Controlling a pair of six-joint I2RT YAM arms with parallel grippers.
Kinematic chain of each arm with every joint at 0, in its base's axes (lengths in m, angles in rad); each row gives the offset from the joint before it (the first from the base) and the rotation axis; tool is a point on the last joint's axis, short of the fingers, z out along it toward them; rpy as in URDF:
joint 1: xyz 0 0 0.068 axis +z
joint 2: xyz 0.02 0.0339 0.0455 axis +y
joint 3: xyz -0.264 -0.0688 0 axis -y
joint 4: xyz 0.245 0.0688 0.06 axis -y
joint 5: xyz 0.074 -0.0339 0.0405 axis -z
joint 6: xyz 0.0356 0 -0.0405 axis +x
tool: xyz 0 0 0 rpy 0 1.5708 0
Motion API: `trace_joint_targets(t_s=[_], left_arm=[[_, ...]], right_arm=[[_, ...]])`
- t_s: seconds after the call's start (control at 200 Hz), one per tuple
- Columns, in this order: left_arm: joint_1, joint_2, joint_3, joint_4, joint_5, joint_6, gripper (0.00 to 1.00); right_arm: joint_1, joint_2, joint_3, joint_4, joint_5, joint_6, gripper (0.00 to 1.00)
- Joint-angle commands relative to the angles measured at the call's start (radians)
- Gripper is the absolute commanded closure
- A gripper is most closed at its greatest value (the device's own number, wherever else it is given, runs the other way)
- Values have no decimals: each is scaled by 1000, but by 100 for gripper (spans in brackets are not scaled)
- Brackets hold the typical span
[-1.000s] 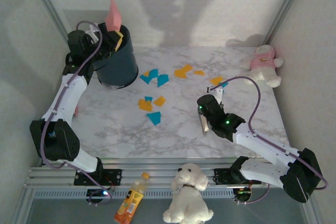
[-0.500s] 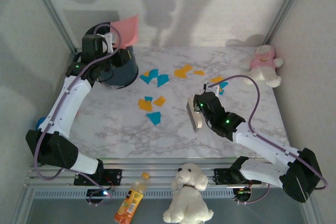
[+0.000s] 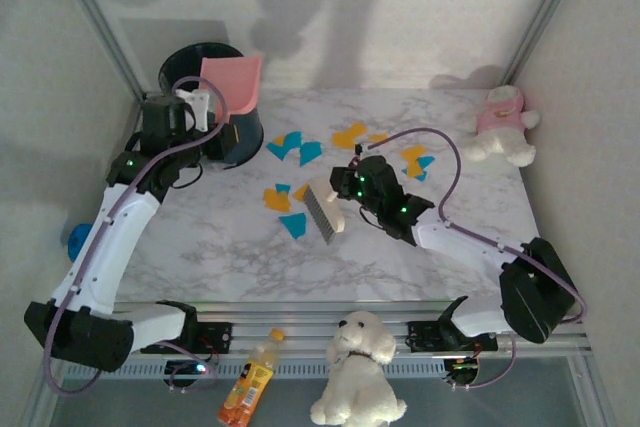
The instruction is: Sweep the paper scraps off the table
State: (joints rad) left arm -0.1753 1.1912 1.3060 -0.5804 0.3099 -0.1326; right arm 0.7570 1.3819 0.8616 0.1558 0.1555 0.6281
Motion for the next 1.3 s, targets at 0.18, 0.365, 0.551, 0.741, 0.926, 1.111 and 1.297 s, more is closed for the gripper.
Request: trace_joint_targets(t_s=[0.18,0.365,0.551,0.741,0.926,1.111,1.297], left_arm=[[-9,-63,-52,-8,-43,30,100],[-8,-68,-67,-4,-29,30,100],[-8,-65,-76,-7,-19,33,100],[-9,-67,-82,-6,-20,36,100],[-8,-65,-86,-11,-11,40,100],[-8,-64,-91,-18,-11,44,100],[-8,-62,-98,-22,-13,51,100]], right_arm=[[-4,119,109,149,-139,99,100],[-2,205,180,153,-128,135,100],[1,278,245,154,-94,151,100],[1,360,302,152,-87,183,100],[1,426,359,114,-72,192,100],[-6,459,372,68,-26,199,100],[-5,442,363,-11,48,163,100]])
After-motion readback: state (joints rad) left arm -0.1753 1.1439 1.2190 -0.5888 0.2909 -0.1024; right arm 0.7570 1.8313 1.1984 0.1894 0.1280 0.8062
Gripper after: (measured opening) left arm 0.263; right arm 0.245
